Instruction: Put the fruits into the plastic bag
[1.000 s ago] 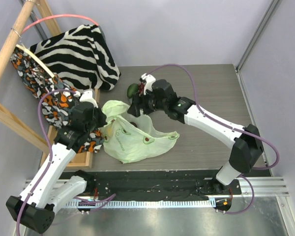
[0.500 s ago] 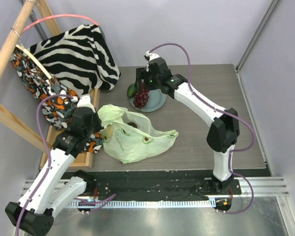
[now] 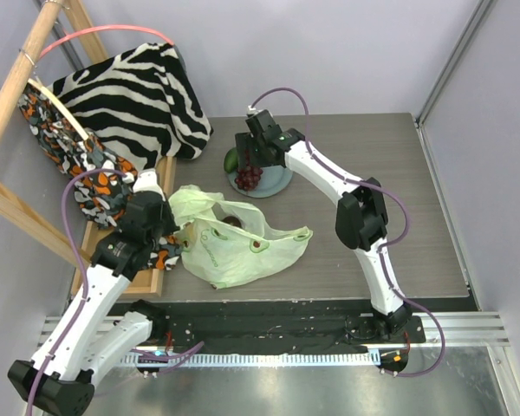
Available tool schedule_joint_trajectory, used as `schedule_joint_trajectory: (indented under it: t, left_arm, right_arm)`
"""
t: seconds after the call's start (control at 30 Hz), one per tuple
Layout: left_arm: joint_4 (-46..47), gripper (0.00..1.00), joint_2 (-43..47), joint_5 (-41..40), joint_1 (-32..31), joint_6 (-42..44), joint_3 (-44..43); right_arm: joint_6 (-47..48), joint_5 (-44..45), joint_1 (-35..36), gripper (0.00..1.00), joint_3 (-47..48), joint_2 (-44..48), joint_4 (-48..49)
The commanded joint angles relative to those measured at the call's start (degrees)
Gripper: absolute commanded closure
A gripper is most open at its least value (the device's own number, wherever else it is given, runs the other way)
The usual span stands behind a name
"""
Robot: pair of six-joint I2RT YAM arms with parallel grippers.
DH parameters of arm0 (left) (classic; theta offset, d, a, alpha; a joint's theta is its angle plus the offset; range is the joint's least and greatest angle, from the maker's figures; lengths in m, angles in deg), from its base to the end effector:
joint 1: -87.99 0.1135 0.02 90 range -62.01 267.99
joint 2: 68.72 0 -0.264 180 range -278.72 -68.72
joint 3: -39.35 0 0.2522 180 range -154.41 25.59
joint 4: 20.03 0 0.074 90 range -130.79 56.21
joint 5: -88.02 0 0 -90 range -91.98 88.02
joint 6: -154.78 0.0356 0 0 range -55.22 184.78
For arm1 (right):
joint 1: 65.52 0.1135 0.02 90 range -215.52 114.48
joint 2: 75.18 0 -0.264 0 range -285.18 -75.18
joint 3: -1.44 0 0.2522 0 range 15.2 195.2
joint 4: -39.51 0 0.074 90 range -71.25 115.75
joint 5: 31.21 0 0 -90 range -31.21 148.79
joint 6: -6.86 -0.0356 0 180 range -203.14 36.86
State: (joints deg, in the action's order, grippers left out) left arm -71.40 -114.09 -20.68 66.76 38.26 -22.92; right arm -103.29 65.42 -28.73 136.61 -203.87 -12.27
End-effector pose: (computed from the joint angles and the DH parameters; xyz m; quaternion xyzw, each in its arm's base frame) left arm 0.1576 -0.0490 0.3137 -0.1159 0.8687 -0.0546 0.4785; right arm 0.4129 0.3037 0.2703 -0.1118 0.9168 0.1340 0.3592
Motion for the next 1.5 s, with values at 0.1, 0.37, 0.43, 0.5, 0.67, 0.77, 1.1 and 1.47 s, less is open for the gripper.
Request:
schedule_joint_trajectory:
  t: [0.1,0.37,0.43,0.5,0.67,0.77,1.1,1.47]
  left_arm:
    - [-2.4,1.0,2.4,-3.1,0.3,-1.0,0.6]
    - [-6.0,1.0,4.8,-6.3,0.3,-0.8,1.3]
    - [-6.7,1.0,5.3,-7.1,0.3,-1.7,1.5]
    - [-7.1,1.0,6.3,-7.8,0.4,-2.7,1.8]
    - [-8.3,1.0,7.8,-9.5,0.3,-4.7,2.0]
    - [-8.4,1.0,7.7,-9.6,0.4,-4.8,1.7]
    - [-8.2,1.0,5.6,-9.3,0.3,-4.9,0.7]
    - [-7.0,1.0,5.1,-8.9,0.3,-4.9,0.7]
  right_arm:
    - [-2.7,-1.0,-1.4,0.16,4.2,-2.4,-0.3]
    - [-3.4,-4.3,-1.4,0.16,4.4,-4.9,0.1]
    - [-3.4,-4.5,-1.4,0.16,4.3,-5.6,0.1]
    - [-3.4,-5.0,-1.5,0.16,4.4,-5.9,0.1]
    - [-3.6,-5.6,-1.4,0.18,4.2,-7.1,0.8]
    - [-4.6,-4.4,-1.7,0.2,4.0,-7.9,0.6]
    - [-7.3,-2.9,-4.6,0.25,0.9,-7.1,0.8]
    - [-9.7,-4.7,-6.9,0.35,-3.3,-5.8,3.4]
